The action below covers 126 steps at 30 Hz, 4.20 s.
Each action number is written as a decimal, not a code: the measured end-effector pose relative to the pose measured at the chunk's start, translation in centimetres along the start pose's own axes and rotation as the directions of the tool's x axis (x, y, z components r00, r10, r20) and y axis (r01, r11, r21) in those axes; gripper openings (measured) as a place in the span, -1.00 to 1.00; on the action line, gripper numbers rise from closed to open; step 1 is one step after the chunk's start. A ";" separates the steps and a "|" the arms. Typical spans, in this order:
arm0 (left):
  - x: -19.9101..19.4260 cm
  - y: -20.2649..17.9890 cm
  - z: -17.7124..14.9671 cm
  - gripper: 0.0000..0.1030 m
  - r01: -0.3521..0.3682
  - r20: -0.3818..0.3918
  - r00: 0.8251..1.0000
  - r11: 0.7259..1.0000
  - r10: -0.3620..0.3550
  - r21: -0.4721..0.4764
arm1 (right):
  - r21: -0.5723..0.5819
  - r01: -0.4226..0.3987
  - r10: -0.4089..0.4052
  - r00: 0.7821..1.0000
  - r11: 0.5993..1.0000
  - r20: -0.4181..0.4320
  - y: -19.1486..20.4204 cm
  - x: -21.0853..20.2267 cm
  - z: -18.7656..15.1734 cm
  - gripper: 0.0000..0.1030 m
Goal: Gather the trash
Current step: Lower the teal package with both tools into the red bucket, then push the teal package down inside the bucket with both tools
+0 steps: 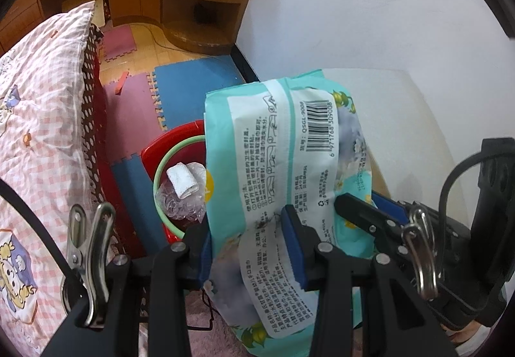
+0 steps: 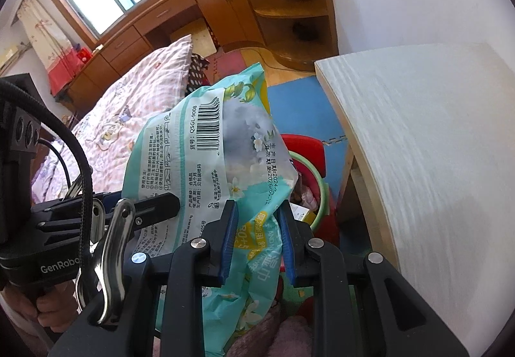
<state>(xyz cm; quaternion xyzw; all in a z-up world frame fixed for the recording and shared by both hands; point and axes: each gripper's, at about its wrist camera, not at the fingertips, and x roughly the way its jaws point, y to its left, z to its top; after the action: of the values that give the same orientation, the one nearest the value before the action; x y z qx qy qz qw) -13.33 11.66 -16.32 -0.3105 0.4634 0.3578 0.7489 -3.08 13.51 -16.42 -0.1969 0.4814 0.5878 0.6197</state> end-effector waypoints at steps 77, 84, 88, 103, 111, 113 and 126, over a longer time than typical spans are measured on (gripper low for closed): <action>20.5 13.7 4.8 -0.19 0.000 -0.127 0.992 0.999 -0.005 -0.038 | 0.069 0.220 -0.205 0.962 0.973 -0.181 -2.9 25.6 -0.8 -0.34; 20.0 11.9 4.8 -0.19 0.005 -0.119 0.993 1.000 -0.006 -0.005 | 0.109 0.227 -0.210 0.967 0.968 -0.146 -2.7 21.7 -1.7 -0.34; 20.2 11.2 4.3 -0.19 0.016 -0.117 0.993 1.000 -0.016 0.004 | 0.123 0.232 -0.215 0.967 0.965 -0.135 -2.9 19.8 -2.7 -0.34; 28.2 10.3 1.6 -0.22 -0.029 -0.225 0.973 0.997 0.043 0.065 | 0.145 0.280 -0.262 0.956 0.949 -0.133 -3.8 18.0 -4.7 -0.33; 31.0 10.7 1.8 -0.22 -0.052 -0.264 0.962 0.997 0.066 0.062 | 0.160 0.277 -0.256 0.957 0.948 -0.140 -3.8 18.5 -4.5 -0.33; 31.4 10.6 1.7 -0.22 -0.058 -0.266 0.961 0.996 0.076 0.075 | 0.165 0.278 -0.256 0.956 0.946 -0.141 -3.9 18.6 -4.6 -0.33; 32.4 10.2 2.2 -0.17 -0.034 -0.282 0.958 0.996 0.055 0.082 | 0.189 0.288 -0.262 0.953 0.939 -0.153 -3.7 19.3 -5.2 -0.33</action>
<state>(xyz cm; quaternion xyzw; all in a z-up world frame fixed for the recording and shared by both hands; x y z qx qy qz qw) -10.56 27.08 -46.55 -0.3194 0.5863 0.3084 0.6776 -4.57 18.89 -35.99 -0.2325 0.5462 0.4278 0.6816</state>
